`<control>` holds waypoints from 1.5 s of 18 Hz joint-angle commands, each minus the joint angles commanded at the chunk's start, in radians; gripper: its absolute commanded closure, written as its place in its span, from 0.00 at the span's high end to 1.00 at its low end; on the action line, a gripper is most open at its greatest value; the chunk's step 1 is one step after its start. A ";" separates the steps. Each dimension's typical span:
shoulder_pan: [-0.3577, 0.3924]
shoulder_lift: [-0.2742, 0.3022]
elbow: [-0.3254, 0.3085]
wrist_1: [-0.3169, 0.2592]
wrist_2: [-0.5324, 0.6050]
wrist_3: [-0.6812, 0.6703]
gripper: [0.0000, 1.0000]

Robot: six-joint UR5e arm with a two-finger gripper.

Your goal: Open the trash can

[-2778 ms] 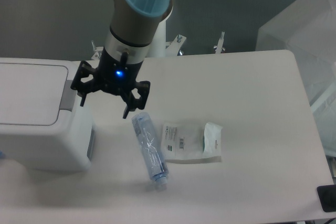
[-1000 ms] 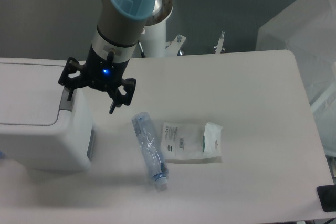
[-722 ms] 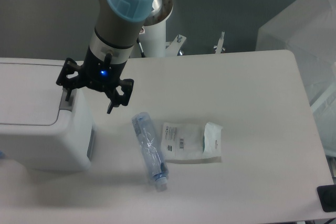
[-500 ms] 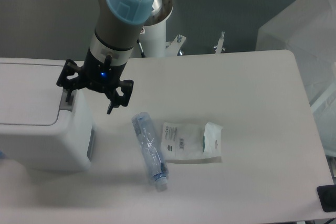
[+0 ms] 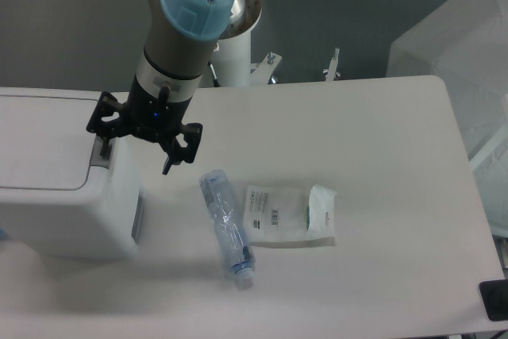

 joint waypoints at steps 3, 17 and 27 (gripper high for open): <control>0.000 -0.002 0.002 0.000 0.000 0.000 1.00; 0.012 0.005 0.040 0.096 0.024 0.009 1.00; 0.158 -0.064 0.023 0.160 0.273 0.169 1.00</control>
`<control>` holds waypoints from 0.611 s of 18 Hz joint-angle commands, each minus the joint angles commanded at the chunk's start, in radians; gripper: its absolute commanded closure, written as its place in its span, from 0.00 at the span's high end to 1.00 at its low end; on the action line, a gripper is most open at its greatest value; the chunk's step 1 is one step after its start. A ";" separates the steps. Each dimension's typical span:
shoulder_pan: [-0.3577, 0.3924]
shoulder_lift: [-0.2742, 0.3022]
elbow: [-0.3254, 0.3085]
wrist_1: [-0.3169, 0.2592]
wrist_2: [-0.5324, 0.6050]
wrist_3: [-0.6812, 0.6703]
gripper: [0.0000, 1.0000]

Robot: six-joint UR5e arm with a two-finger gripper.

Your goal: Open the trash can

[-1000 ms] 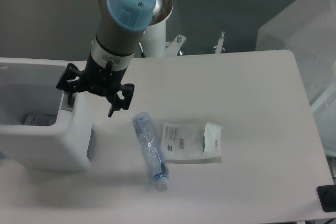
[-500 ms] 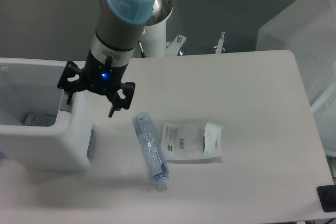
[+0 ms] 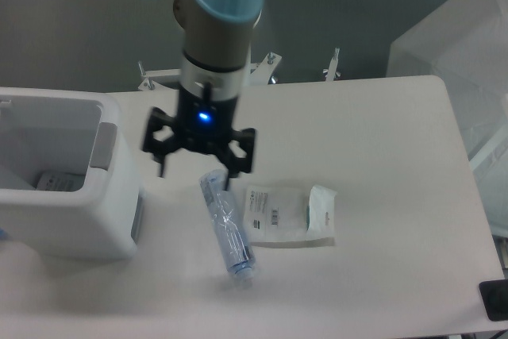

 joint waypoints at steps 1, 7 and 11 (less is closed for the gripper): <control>0.026 -0.006 -0.005 0.000 0.008 0.028 1.00; 0.143 -0.049 -0.026 -0.003 0.022 0.184 1.00; 0.169 -0.075 -0.028 -0.003 0.078 0.407 1.00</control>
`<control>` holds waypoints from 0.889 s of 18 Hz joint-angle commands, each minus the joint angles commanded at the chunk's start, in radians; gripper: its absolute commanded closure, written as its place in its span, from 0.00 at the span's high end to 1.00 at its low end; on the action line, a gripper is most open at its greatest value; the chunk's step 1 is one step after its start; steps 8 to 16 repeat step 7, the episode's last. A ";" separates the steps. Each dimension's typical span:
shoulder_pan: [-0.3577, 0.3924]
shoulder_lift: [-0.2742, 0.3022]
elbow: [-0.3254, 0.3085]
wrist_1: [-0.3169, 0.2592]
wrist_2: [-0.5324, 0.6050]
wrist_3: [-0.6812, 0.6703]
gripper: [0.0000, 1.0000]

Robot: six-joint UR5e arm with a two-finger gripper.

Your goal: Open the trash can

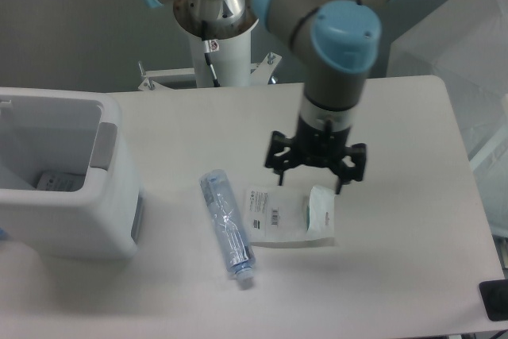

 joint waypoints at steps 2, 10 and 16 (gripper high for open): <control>0.014 -0.032 0.002 0.000 0.064 0.114 1.00; 0.060 -0.064 0.011 0.005 0.100 0.263 1.00; 0.060 -0.064 0.011 0.005 0.100 0.263 1.00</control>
